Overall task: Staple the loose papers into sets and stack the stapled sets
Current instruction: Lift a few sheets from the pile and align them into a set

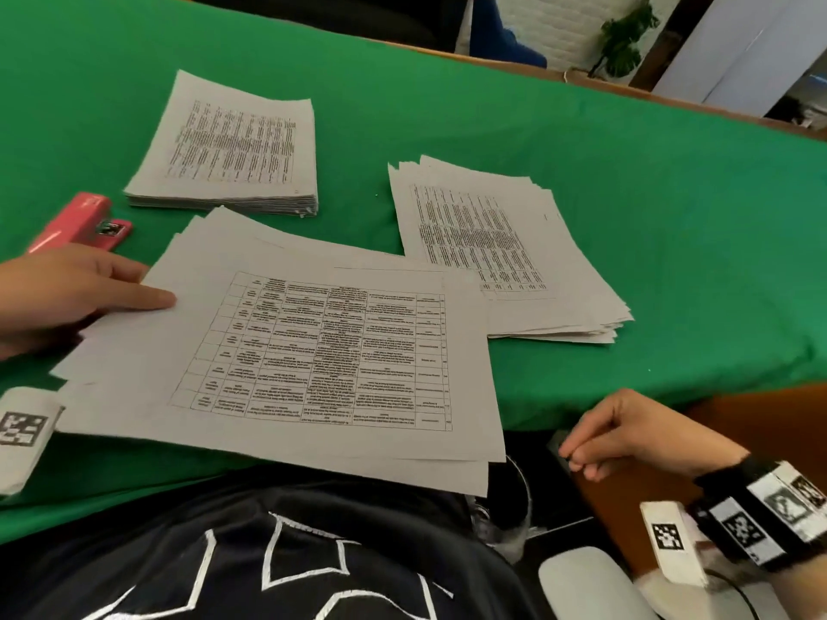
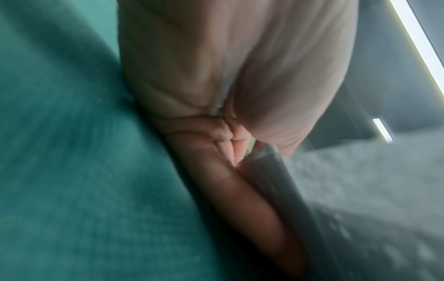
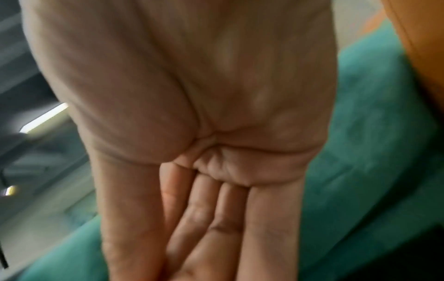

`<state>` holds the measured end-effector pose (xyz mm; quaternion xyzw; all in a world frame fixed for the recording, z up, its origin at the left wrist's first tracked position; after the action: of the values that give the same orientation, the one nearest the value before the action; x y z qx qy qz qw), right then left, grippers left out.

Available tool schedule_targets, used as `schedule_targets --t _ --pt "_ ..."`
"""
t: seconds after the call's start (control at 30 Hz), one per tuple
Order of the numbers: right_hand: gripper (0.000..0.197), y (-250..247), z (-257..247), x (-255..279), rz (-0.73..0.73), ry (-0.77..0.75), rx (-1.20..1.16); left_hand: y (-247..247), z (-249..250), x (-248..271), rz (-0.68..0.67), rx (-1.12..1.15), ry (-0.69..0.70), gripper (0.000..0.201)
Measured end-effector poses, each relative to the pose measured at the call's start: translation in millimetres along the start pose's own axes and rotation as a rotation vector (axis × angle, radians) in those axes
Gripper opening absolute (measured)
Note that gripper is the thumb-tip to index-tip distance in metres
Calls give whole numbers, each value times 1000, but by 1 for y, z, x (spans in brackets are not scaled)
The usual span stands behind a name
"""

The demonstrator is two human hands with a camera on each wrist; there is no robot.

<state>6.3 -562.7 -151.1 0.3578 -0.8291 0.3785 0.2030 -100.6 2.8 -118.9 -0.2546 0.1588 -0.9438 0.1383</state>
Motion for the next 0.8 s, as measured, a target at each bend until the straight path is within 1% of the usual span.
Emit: schedule_targets --t 0.07,0.1,0.17,0.2,0.23,0.3,0.4,0.47,0.53,0.6,0.63,0.67,0.7,0.73,0.77,0.8 --pt "14 2 1 -2 -21 -48 -3 -2 -2 -2 -4 -1 -20 11" --pt "12 1 3 -2 -23 -65 -13 -4 -1 3 15 -11 -25 11" --pt "12 0 9 -4 -37 -70 -14 -19 -16 -11 45 -81 -13 38" --pt "12 2 15 -5 -61 -51 3 -31 -34 -33 53 -105 -1 51" --pt "13 6 24 -8 -96 -20 28 -45 -52 -54 66 -137 12 57" --pt "13 15 45 -16 -149 50 88 -61 -73 -78 83 -165 44 55" --pt "16 22 82 -46 -97 150 100 -57 -72 -72 96 -137 69 56" --pt "16 26 111 -71 -47 247 95 -52 -72 -67 52 -120 40 57" --pt "17 32 136 -95 -25 348 126 -47 -66 -61 42 -86 5 64" --pt "19 41 155 -116 -32 419 166 -34 -46 -38 32 -59 26 69" --pt "17 45 162 -124 -27 450 176 -23 -30 -20 18 -33 29 62" --pt "15 48 169 -131 -21 471 180 -13 -18 -8 9 5 16 44" --pt "15 51 173 -136 -19 491 190 -5 -11 -2 -13 51 -9 23" --pt "16 54 174 -139 -27 501 206 -1 -9 -1 -28 74 -14 12" --pt "18 56 172 -139 -35 510 228 2 -7 0 -35 81 -28 9" --pt "19 56 170 -138 -34 518 250 5 -6 1 -50 105 -42 10"
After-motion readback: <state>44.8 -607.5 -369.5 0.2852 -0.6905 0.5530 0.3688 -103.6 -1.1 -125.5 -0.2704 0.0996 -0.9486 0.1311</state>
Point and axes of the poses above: each hand's wrist, its own x-axis away from the middle knuckle, its own y-axis out of the palm, z = x × y, the point moved 7 cm from there along -x, towards the middle knuckle, and after that the axes turned 6 degrees about x, right-handed, at the moved point
